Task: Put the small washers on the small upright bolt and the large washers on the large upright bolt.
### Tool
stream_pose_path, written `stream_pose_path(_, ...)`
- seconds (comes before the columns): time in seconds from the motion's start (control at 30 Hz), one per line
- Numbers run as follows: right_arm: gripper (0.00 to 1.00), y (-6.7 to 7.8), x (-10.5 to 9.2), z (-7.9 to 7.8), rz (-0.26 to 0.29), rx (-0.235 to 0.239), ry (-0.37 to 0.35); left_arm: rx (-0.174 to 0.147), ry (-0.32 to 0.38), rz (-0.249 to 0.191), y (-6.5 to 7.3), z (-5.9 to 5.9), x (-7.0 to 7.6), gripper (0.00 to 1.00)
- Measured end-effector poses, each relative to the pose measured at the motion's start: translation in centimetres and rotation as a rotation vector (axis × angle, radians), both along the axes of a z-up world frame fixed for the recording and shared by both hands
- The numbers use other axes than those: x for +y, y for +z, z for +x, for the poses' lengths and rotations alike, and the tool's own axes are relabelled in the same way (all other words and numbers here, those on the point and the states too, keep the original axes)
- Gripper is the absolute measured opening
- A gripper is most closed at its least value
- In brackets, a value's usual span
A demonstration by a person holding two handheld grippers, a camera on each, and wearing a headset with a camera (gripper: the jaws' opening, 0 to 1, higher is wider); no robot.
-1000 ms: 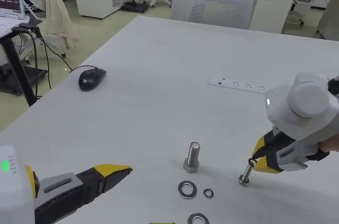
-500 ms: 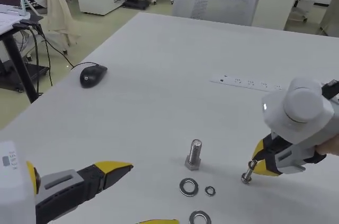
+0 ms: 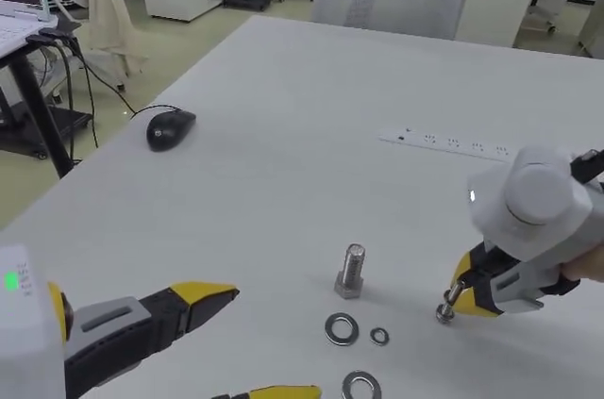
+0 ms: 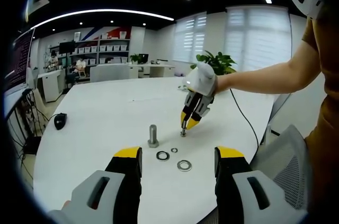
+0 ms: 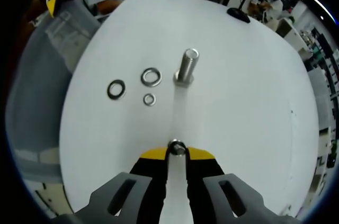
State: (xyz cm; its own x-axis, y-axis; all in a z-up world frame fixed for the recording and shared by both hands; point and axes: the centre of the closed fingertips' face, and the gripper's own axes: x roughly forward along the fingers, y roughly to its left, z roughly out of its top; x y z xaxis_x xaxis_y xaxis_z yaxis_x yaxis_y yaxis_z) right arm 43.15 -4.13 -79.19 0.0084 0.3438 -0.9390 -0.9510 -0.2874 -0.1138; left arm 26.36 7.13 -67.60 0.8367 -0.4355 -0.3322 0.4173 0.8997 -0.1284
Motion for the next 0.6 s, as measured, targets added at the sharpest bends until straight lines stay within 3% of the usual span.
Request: stream_pose_path(0.6,0.13,-1.8,-0.3,0.2,-0.022,0.009,0.012,0.001,0.003,-0.002,-0.2,0.2,0.2,0.54)
